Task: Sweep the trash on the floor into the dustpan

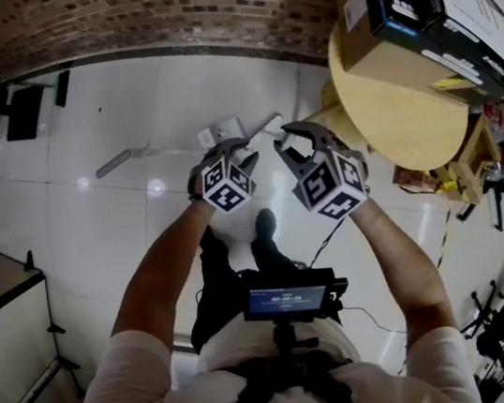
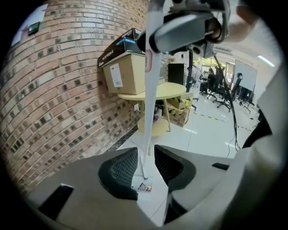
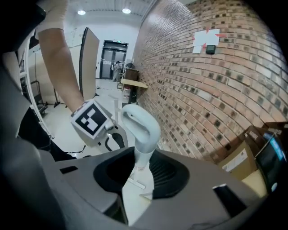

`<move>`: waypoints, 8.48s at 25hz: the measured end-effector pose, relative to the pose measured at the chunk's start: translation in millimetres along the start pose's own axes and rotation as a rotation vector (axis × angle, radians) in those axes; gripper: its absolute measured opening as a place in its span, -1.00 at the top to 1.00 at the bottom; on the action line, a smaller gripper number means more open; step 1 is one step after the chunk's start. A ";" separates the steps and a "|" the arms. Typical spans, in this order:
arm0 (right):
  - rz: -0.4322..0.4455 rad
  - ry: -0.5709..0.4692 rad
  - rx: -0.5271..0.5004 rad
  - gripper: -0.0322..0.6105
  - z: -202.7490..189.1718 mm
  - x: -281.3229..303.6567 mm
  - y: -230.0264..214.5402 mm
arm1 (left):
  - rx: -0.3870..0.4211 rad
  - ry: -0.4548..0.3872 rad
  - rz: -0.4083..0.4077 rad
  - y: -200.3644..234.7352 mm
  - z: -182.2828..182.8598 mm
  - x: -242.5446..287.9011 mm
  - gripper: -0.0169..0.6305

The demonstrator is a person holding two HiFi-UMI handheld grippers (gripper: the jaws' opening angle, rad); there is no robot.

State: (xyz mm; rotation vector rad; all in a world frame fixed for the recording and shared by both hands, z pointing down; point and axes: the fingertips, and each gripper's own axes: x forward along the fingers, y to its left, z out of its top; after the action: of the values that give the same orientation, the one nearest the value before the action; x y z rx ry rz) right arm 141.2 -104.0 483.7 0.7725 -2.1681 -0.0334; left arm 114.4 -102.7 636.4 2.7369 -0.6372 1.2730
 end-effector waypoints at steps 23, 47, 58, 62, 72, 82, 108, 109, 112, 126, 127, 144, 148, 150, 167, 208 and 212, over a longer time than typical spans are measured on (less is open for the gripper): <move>0.290 0.208 -0.527 0.61 54.1 57.2 39.2 | -0.297 -0.113 0.337 79.6 -93.6 -254.0 0.55; 0.447 0.209 -0.684 0.61 147.4 103.2 94.9 | -0.020 0.271 0.231 163.7 -188.1 -224.4 0.27; 0.500 0.192 -0.574 0.61 191.9 147.8 113.9 | 0.070 0.319 0.181 159.4 -186.2 -200.8 0.55; 0.527 0.229 -0.473 0.61 203.3 161.3 123.9 | 0.075 0.309 0.165 151.0 -187.7 -192.2 0.72; 0.517 0.209 -0.455 0.61 221.4 180.6 135.5 | 0.070 0.294 0.198 169.8 -188.3 -185.6 0.78; 0.569 0.089 -0.174 0.49 247.6 201.6 127.5 | 0.068 0.275 0.202 177.2 -186.2 -185.7 0.64; 0.584 0.014 -0.116 0.46 233.6 173.3 138.2 | 0.043 0.313 0.218 183.4 -195.3 -189.4 0.64; 0.581 0.011 -0.114 0.46 233.4 173.5 139.8 | 0.043 0.315 0.220 183.6 -195.9 -189.8 0.62; 0.577 0.016 -0.092 0.46 230.9 176.9 140.3 | 0.040 0.312 0.222 182.8 -196.7 -190.7 0.58; 0.593 0.036 -0.097 0.23 227.0 179.4 146.2 | 0.048 0.300 0.226 181.1 -196.7 -200.6 0.49; 0.592 0.041 -0.100 0.23 225.6 179.6 146.1 | 0.051 0.299 0.226 181.3 -196.1 -200.2 0.49; 0.540 0.088 -0.135 0.16 203.4 184.6 139.6 | 0.054 0.295 0.234 178.9 -198.2 -204.9 0.47; 0.528 0.097 -0.131 0.13 199.0 183.9 136.6 | 0.054 0.301 0.236 176.5 -200.9 -207.4 0.47; 0.522 0.095 -0.133 0.12 199.2 183.1 135.3 | 0.052 0.307 0.237 175.2 -203.0 -209.4 0.47; 0.430 0.087 -0.031 0.00 170.5 148.3 94.9 | 0.018 0.281 0.293 165.7 -208.7 -249.6 0.44; 0.145 -0.092 0.385 0.40 170.8 76.8 36.1 | -0.552 -0.600 0.338 126.3 16.1 -347.2 0.76; 0.135 -0.167 0.451 0.61 171.6 56.2 20.6 | -0.566 -0.631 0.323 112.7 41.2 -341.3 0.93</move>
State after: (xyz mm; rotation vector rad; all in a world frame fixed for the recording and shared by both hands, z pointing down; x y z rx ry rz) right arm -18.1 -156.4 413.7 0.8933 -2.4163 0.4910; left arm -95.9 -97.7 342.1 2.5497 -1.2866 0.1405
